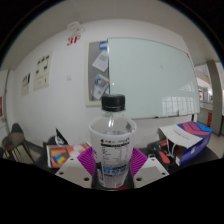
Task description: Pour water
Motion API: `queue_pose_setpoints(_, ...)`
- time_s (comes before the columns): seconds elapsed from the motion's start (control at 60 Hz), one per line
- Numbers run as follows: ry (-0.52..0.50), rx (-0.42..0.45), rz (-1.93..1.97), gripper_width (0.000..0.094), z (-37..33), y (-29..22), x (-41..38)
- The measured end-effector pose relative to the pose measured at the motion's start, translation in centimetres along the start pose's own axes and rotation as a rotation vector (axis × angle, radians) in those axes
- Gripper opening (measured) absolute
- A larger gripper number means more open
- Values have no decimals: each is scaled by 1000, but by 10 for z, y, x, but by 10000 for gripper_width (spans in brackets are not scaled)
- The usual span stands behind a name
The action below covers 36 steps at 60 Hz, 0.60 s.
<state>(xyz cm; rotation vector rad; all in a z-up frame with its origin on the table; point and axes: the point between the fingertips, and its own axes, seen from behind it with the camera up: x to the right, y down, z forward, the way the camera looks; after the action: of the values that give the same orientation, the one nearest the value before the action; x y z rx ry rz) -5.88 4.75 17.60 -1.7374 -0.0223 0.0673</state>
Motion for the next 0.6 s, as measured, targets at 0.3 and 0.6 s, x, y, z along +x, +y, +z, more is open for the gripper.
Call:
queue_pose_setpoints(0.3,0,-146,-59,399,15,120,24)
queue_pose_setpoints(0.6,-4,-224,-50,827,4,127,25)
